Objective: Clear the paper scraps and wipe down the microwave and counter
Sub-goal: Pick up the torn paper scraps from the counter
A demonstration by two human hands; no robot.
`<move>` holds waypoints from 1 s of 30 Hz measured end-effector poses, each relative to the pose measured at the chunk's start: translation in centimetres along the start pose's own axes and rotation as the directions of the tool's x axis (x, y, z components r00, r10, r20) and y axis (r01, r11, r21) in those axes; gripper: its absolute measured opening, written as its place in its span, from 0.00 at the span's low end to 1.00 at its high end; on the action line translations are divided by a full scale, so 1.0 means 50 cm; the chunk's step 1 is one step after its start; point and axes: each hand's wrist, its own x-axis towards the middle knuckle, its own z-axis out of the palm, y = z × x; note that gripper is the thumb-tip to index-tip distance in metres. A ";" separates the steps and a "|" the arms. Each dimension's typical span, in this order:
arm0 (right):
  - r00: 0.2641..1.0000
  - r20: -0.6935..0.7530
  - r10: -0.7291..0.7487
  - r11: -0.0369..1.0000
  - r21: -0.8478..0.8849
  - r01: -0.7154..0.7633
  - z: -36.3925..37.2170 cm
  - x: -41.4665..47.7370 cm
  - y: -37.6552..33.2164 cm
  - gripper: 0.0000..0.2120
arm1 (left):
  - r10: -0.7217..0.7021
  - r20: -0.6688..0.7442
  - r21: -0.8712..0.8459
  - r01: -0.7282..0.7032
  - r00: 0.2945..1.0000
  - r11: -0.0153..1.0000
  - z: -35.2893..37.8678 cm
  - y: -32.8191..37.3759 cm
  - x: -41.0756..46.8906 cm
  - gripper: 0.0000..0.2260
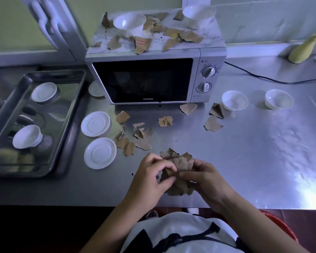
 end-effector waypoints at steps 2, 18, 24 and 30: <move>1.000 -0.015 -0.007 1.000 0.012 0.008 -0.019 0.010 -0.001 0.10 | -0.021 -0.075 -0.051 0.017 0.997 0.999 0.018 0.010 0.009 0.20; 0.957 0.256 0.134 0.988 0.034 -0.148 -0.180 0.081 -0.085 0.20 | -0.534 0.193 -0.659 0.512 0.823 0.551 0.121 0.079 0.117 0.14; 0.959 -0.281 -0.032 0.946 -0.319 -0.062 -0.323 0.238 -0.094 0.05 | -0.623 0.164 -0.671 0.550 0.764 0.498 0.120 0.072 0.131 0.16; 0.819 -0.531 -0.215 0.508 -0.777 -0.370 -0.422 0.392 -0.063 0.32 | -0.603 0.196 -0.703 0.540 0.773 0.464 0.131 0.081 0.118 0.20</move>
